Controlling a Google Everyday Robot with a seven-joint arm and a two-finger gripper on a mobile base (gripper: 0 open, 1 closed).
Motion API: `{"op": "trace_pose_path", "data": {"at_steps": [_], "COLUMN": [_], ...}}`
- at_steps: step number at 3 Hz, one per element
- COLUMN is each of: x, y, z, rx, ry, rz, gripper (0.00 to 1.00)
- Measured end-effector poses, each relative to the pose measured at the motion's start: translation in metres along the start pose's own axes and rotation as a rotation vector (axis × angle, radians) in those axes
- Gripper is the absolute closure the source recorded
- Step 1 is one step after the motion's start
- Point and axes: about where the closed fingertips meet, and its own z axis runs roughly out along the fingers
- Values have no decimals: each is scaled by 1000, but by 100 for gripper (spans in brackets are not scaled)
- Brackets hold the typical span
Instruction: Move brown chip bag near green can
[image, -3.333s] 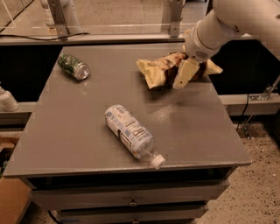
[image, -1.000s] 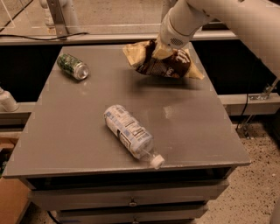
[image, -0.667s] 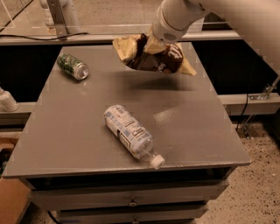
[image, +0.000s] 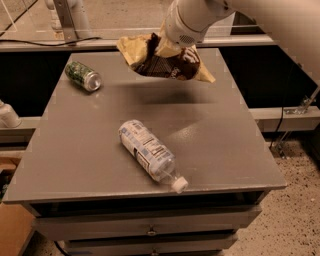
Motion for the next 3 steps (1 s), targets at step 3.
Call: {"op": "trace_pose_path", "data": {"at_steps": [3], "x": [-18], "y": [-37], "z": [17], "rx": [114], "ry": [-199], "rz": [-315], "gripper": [100]}}
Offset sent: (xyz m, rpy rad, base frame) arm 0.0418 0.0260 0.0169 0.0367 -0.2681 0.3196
